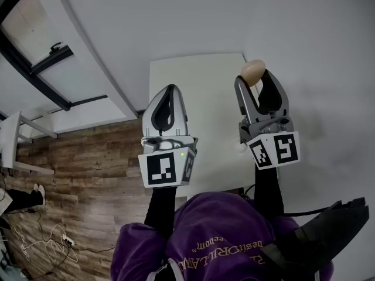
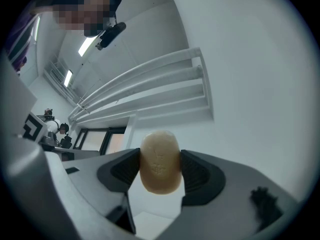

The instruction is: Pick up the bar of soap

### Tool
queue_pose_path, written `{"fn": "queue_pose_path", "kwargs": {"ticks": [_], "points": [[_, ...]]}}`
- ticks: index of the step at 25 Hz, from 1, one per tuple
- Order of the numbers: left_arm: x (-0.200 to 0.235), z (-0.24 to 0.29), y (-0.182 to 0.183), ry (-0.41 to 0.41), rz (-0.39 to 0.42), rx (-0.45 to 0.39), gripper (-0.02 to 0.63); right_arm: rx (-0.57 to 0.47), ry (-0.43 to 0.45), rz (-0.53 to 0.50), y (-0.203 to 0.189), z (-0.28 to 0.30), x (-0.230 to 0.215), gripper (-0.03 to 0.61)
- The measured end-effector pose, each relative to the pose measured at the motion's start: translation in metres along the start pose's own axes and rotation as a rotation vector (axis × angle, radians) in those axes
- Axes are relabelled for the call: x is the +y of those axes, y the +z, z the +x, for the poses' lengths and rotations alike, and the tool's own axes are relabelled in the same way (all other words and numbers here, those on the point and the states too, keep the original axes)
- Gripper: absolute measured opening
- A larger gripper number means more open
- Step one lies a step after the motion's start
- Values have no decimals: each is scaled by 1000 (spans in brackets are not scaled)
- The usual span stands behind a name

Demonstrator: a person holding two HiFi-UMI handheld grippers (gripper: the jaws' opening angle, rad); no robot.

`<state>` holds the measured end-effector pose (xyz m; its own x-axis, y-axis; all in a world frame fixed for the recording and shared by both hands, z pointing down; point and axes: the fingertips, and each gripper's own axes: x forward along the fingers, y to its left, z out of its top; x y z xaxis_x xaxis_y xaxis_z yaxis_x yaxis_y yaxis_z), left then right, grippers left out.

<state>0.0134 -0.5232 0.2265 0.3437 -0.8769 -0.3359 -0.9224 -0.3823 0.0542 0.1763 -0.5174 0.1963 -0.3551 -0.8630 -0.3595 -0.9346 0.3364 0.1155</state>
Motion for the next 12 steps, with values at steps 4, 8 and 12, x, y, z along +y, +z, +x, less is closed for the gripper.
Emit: {"fn": "queue_pose_path", "kwargs": {"ticks": [4, 8, 12], "points": [[0, 0, -4, 2, -9, -2, 5, -1, 8, -4, -4, -1, 1, 267], [-3, -2, -6, -5, -15, -6, 5, 8, 8, -2, -8, -4, 1, 267], [-2, -1, -3, -11, -16, -7, 5, 12, 1, -7, -7, -2, 1, 267]]}}
